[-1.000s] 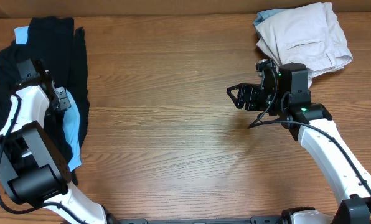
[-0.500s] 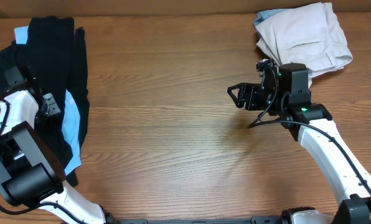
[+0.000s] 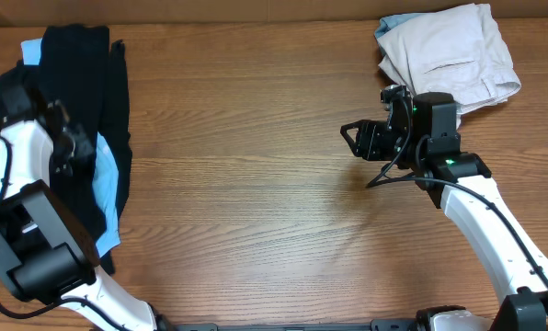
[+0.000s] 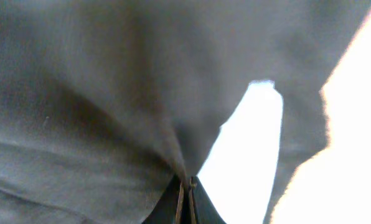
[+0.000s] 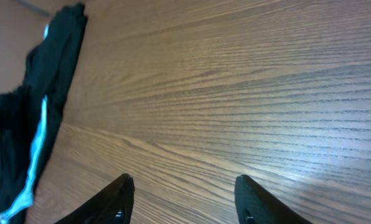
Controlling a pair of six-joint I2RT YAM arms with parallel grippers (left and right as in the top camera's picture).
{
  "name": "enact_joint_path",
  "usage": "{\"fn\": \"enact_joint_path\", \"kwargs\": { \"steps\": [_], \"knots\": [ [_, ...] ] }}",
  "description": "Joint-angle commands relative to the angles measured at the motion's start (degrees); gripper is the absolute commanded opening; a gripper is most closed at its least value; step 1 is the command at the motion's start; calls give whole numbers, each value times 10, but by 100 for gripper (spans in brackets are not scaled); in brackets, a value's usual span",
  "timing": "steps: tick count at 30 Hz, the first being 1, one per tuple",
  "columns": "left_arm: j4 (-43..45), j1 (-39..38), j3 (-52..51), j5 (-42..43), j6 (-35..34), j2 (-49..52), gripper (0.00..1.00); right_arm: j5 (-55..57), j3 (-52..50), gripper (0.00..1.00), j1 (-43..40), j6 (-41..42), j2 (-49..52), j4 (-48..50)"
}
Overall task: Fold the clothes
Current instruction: 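Pull the black shirt out of the pile toward the table center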
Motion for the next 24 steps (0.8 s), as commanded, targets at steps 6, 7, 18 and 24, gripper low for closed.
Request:
{"fn": "enact_joint_path", "kwargs": {
  "steps": [6, 7, 18, 24],
  "knots": [
    [-114, -187, 196, 166, 36, -5, 4, -33, 49, 51, -37, 21, -84, -33],
    [-116, -219, 201, 166, 37, -5, 4, -33, 55, 51, -44, 21, -97, -46],
    [-90, -559, 200, 172, 22, 31, 4, -33, 95, 52, -162, 21, -243, -190],
    [-58, -694, 200, 172, -15, 81, 4, -33, 98, 52, -249, 18, -314, -233]
  ]
}}
